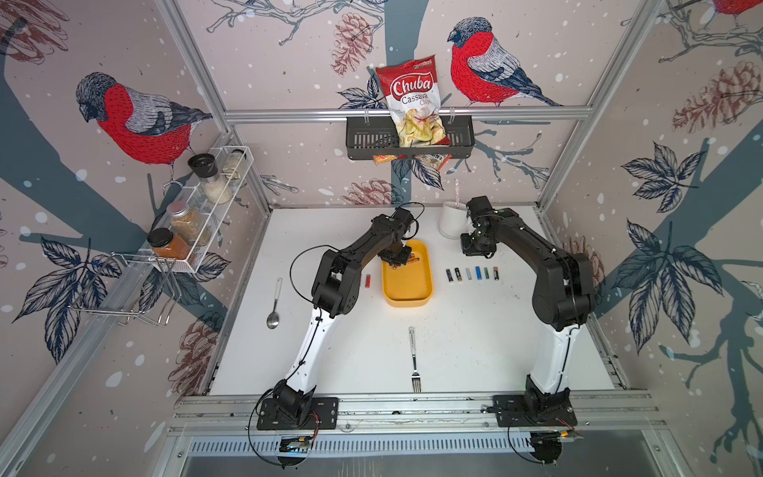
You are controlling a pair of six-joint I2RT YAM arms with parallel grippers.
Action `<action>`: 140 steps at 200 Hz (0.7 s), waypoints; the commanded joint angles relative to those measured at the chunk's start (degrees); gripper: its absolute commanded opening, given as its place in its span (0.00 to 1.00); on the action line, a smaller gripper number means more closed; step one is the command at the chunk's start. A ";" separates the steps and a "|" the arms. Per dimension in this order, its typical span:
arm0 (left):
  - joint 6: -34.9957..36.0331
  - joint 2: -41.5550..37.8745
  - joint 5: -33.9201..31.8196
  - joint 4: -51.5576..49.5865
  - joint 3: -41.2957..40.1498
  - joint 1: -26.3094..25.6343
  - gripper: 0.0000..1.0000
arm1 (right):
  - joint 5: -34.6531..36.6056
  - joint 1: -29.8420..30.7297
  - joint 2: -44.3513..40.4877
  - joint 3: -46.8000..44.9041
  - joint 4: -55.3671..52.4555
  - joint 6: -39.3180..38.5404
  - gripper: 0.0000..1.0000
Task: Take the batteries out of the storage box
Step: Pick up the battery from the storage box.
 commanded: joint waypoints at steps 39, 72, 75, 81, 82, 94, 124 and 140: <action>-2.39 -1.98 2.28 -1.19 -0.51 -0.07 0.17 | -0.35 0.62 -0.28 0.36 0.26 -0.17 0.32; -3.75 -4.99 3.62 0.59 -2.75 -0.10 0.17 | -0.85 1.20 -0.22 0.96 0.52 0.10 0.32; -3.88 -5.34 3.68 0.74 -3.11 -0.07 0.17 | -0.92 1.24 -0.10 1.00 0.49 0.06 0.32; -4.15 -5.87 3.76 0.98 -3.52 -0.01 0.17 | -0.97 1.33 -0.05 1.11 0.49 0.10 0.32; -4.18 -5.92 3.78 1.04 -3.60 -0.08 0.17 | -0.95 1.38 -0.05 1.13 0.51 0.10 0.32; -4.88 -7.16 4.24 1.75 -4.68 0.00 0.17 | -1.05 1.51 0.05 1.41 0.46 0.09 0.32; -6.17 -9.59 5.30 2.99 -7.20 0.45 0.18 | -1.21 1.86 0.08 1.51 0.56 0.10 0.32; -6.70 -11.13 5.90 3.72 -8.73 0.93 0.18 | -1.30 2.03 0.17 1.89 0.59 0.10 0.32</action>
